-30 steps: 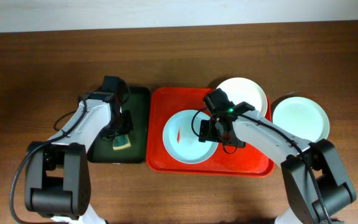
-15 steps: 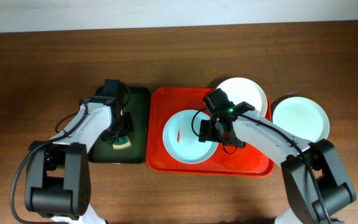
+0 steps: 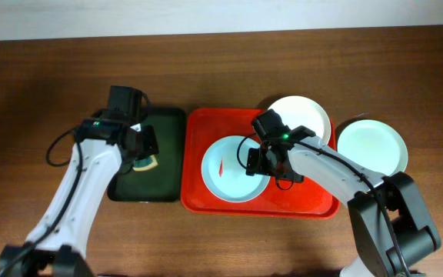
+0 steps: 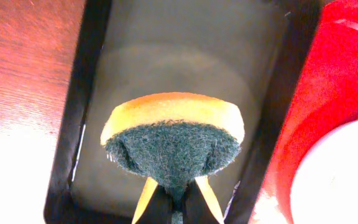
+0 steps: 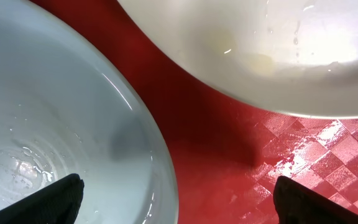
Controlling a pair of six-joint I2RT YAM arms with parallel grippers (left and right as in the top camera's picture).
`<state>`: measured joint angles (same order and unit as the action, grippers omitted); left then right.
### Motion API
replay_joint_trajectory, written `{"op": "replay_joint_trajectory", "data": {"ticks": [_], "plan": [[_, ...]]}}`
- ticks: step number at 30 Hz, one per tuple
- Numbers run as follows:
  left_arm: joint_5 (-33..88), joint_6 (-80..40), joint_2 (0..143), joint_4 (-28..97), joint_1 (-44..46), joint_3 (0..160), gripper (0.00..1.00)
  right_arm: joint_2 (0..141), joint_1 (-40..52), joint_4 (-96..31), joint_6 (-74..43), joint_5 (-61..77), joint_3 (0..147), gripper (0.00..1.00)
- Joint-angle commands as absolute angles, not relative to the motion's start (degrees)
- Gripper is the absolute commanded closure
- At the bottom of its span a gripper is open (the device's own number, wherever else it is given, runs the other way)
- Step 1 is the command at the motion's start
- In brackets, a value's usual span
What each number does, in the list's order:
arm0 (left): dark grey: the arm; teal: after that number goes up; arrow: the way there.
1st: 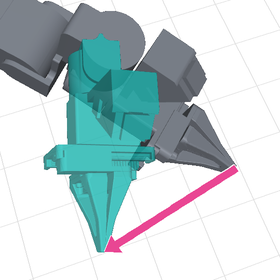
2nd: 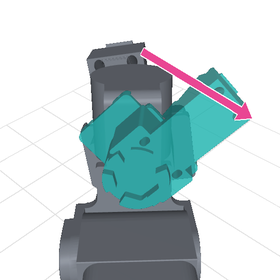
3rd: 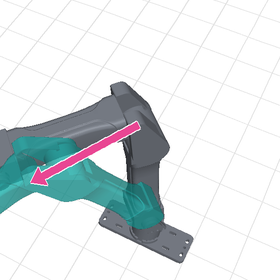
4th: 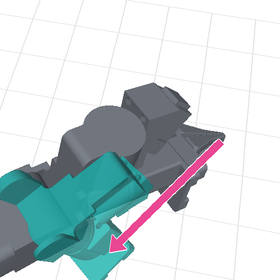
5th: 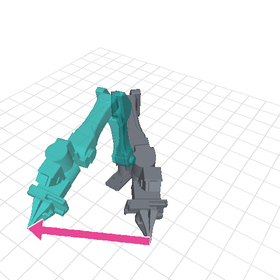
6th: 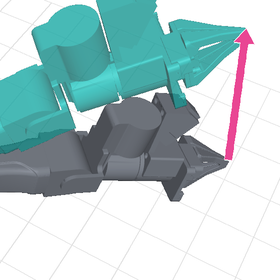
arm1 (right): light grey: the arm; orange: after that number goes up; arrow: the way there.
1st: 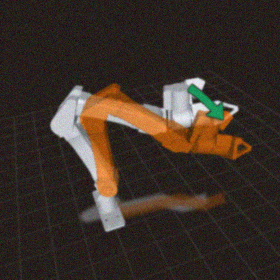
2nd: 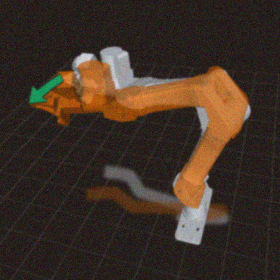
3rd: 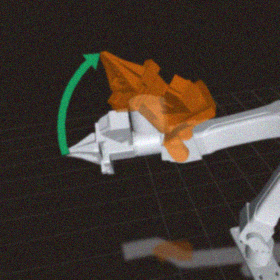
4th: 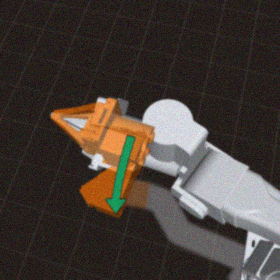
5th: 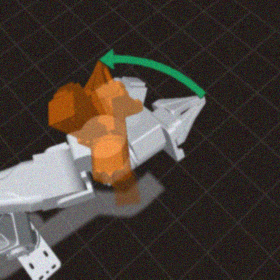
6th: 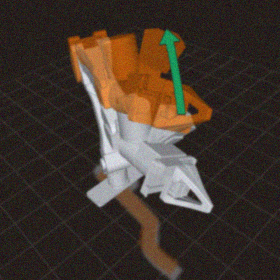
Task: Clean dirty plates on tray and stack at the side
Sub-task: 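Reach the left gripper to the sponge on the black tray and grasp it, then lift the sponge with the left gripper and carry it onto the plate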
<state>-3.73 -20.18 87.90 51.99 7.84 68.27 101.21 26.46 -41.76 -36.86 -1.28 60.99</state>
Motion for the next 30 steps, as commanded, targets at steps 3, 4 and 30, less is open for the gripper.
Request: {"op": "replay_joint_trajectory", "data": {"ticks": [3, 4, 30], "plan": [[-4.3, -19.6, 85.8, 56.1, 8.0, 69.5, 1.0, 101.6, 26.6, -41.6, -36.9, -2.0, 62.0, 0.02], [-4.3, -19.2, 86.1, 57.3, 8.0, 69.5, 1.0, 101.6, 26.6, -41.6, -36.9, -2.0, 62.0, 0.02], [2.5, -8.4, 91.7, 52.7, 10.8, 69.5, 1.0, 101.6, 29.8, -37.2, -31.7, 9.7, 62.0, 0.8]]}}
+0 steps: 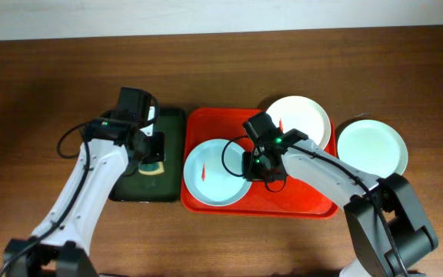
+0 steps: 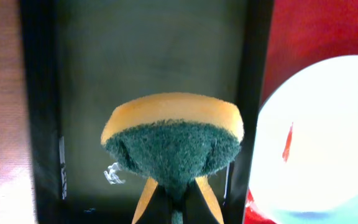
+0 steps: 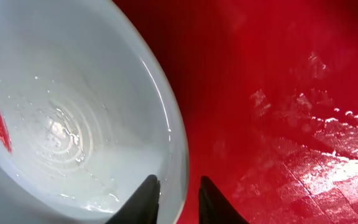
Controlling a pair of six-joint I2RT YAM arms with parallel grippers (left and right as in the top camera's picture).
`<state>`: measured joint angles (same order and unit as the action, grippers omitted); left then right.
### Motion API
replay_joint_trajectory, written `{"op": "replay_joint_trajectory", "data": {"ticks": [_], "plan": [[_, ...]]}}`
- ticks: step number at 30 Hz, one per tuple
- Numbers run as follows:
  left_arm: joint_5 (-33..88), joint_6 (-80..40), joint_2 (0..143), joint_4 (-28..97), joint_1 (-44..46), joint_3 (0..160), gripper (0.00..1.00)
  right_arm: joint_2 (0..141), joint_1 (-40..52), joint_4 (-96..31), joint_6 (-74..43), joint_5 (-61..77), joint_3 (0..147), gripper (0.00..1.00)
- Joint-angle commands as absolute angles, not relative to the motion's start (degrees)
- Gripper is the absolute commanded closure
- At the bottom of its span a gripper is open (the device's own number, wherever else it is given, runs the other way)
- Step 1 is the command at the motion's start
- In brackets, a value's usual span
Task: Clean dirty plates on tray and stack at the side
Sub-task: 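Lift the sponge with the left gripper and carry it onto the plate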
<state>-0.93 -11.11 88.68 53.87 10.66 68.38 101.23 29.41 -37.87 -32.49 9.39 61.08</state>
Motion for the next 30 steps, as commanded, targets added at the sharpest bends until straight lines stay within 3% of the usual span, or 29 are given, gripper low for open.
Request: {"op": "replay_joint_trajectory", "data": {"ticks": [1, 2, 5, 6, 15, 30], "plan": [[3.6, -8.4, 92.2, 52.7, 10.9, 69.5, 1.0, 101.6, 29.8, -36.9, -31.8, 8.9, 61.9, 0.83], [6.1, -8.4, 92.3, 52.5, 10.9, 69.5, 1.0, 101.6, 29.8, -36.5, -31.8, 8.2, 61.9, 0.88], [9.5, -8.5, 92.3, 51.7, 11.6, 69.5, 1.0, 101.6, 29.7, -35.4, -31.8, 8.2, 61.9, 0.89], [10.3, -9.0, 92.4, 51.4, 12.5, 69.5, 1.0, 101.6, 29.7, -35.3, -31.8, 8.2, 61.9, 0.96], [10.1, -13.9, 97.7, 45.3, 22.2, 69.5, 1.0, 101.6, 29.6, -36.6, -34.7, 8.6, 61.3, 0.96], [5.7, -18.9, 110.1, 40.5, 28.3, 69.5, 1.0, 101.6, 29.2, -36.6, -36.6, 8.4, 61.3, 0.96]]}}
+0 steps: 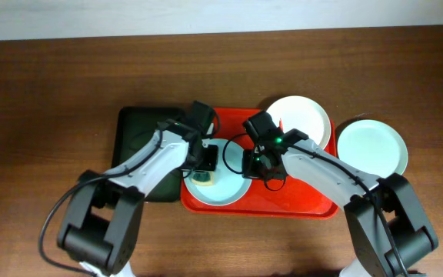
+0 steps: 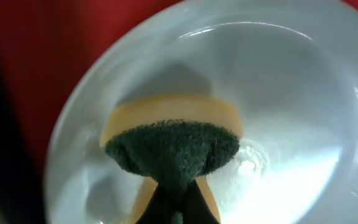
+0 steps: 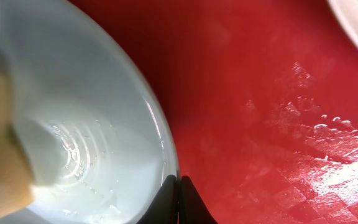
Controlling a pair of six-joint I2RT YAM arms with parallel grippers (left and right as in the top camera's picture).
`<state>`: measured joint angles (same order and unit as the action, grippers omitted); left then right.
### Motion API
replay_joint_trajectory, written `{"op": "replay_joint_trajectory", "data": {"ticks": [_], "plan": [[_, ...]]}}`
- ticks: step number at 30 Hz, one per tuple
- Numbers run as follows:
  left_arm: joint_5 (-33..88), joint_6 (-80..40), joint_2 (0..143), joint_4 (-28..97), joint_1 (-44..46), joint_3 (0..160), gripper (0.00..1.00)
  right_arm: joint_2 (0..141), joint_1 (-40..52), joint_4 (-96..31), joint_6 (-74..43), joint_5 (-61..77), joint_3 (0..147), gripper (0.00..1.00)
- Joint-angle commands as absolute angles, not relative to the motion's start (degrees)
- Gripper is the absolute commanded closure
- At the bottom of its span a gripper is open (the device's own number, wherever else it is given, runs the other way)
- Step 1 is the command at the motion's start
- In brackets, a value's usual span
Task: Clean dirty plates on tray and stack at the side
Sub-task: 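Lift the sponge with the left gripper and carry it onto the plate, then scrub the pale green plate with the sponge in the left gripper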
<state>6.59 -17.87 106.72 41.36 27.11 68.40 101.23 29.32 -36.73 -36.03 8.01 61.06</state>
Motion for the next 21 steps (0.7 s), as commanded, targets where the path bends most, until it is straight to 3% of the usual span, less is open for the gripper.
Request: {"op": "replay_joint_trajectory", "data": {"ticks": [1, 8, 14, 21], "plan": [[5.8, -19.9, 111.6, 40.1, 28.6, 69.5, 1.0, 101.6, 29.2, -36.6, -36.6, 8.4, 61.3, 0.96], [17.0, -19.6, 109.1, 39.9, 28.4, 70.3, 1.0, 101.6, 29.2, -36.6, -36.5, 8.4, 61.3, 0.96], [11.5, -19.7, 96.1, 41.1, 27.6, 70.3, 1.0, 101.6, 29.2, -36.6, -36.5, 9.9, 61.3, 0.96], [5.9, -19.7, 100.7, 39.9, 27.6, 65.2, 1.0, 101.6, 29.2, -36.7, -36.5, 9.9, 61.3, 0.96]]}}
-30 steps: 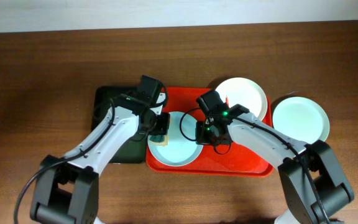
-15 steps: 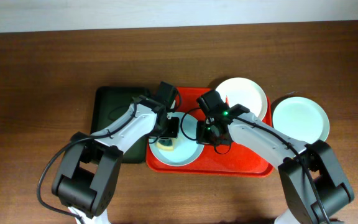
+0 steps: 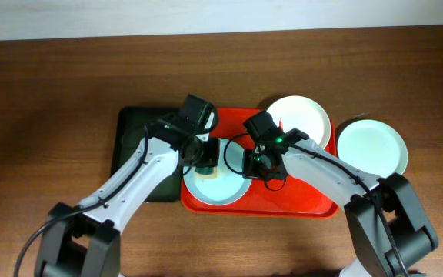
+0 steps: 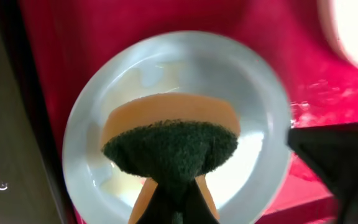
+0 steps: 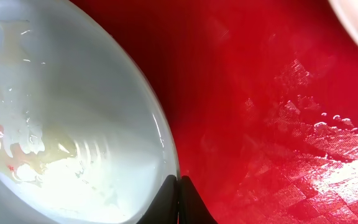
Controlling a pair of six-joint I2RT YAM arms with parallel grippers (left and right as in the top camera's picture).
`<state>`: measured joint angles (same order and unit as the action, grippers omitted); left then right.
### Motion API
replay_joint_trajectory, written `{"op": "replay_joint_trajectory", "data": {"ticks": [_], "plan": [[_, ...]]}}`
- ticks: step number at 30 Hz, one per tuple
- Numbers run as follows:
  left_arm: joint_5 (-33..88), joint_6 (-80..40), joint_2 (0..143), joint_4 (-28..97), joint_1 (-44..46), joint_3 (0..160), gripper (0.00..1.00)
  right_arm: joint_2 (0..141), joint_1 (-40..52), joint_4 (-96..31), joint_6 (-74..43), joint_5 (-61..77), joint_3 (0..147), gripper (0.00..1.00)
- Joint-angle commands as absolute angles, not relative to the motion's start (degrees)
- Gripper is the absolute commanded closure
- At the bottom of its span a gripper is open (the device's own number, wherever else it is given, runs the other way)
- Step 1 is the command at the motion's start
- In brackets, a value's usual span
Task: Clean dirty plates on tray and stack at the side
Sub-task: 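Scrub the pale green plate with the sponge in the left gripper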
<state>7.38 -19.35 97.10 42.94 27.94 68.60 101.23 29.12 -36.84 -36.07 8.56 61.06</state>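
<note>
A pale blue plate (image 3: 225,187) lies at the left of the red tray (image 3: 298,201); soapy smears cover its inside (image 5: 36,143). My left gripper (image 4: 174,200) is shut on a yellow and green sponge (image 4: 169,134) held over the plate (image 4: 86,124), near its far left part. My right gripper (image 5: 179,186) is shut on the plate's right rim. A white plate (image 3: 300,117) sits at the tray's back right. Another pale plate (image 3: 371,148) lies on the table to the right of the tray.
A black tray (image 3: 138,154) sits directly left of the red tray, its edge (image 4: 5,124) close to the blue plate. The red tray's floor (image 5: 272,106) is wet. Brown table surrounds both trays.
The sponge was down in the plate and now stands higher and nearer the plate's far left. Soapy smears now show on the plate. The right gripper has stayed shut on the rim.
The left gripper held the sponge over the black tray while the right gripper stood open at the plate's rim. Then the plate lay further left, a red streak on it, the jaws nearly shut. Then the sponge was in the plate, and now soap covers it.
</note>
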Motion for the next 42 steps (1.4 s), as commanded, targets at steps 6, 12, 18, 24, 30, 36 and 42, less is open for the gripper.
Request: {"op": "replay_joint_trajectory", "data": {"ticks": [6, 12, 18, 24, 30, 36, 42], "plan": [[4.5, -21.3, 109.9, 36.3, 27.7, 64.3, 1.0, 101.6, 29.2, -36.6, -36.5, 9.9, 61.3, 0.96], [24.5, -16.2, 111.7, 35.6, 27.7, 67.0, 1.0, 101.6, 29.2, -36.6, -36.5, 10.0, 61.3, 0.96], [10.6, -17.3, 100.2, 38.7, 25.8, 69.4, 1.0, 101.6, 29.2, -36.6, -36.0, 11.3, 61.3, 0.92], [3.6, -17.6, 101.1, 39.3, 25.9, 66.3, 1.0, 101.6, 29.2, -36.7, -35.4, 8.8, 61.3, 0.88], [3.6, -18.4, 105.6, 33.2, 25.9, 62.7, 1.0, 101.6, 29.2, -36.5, -35.4, 5.8, 60.6, 0.96], [3.9, -18.4, 107.8, 32.1, 25.9, 62.7, 1.0, 101.6, 29.2, -34.4, -35.4, 4.9, 58.6, 0.78], [4.0, -18.4, 107.8, 32.1, 25.9, 62.7, 1.0, 101.6, 29.2, -33.6, -35.4, 3.8, 58.3, 0.96]]}}
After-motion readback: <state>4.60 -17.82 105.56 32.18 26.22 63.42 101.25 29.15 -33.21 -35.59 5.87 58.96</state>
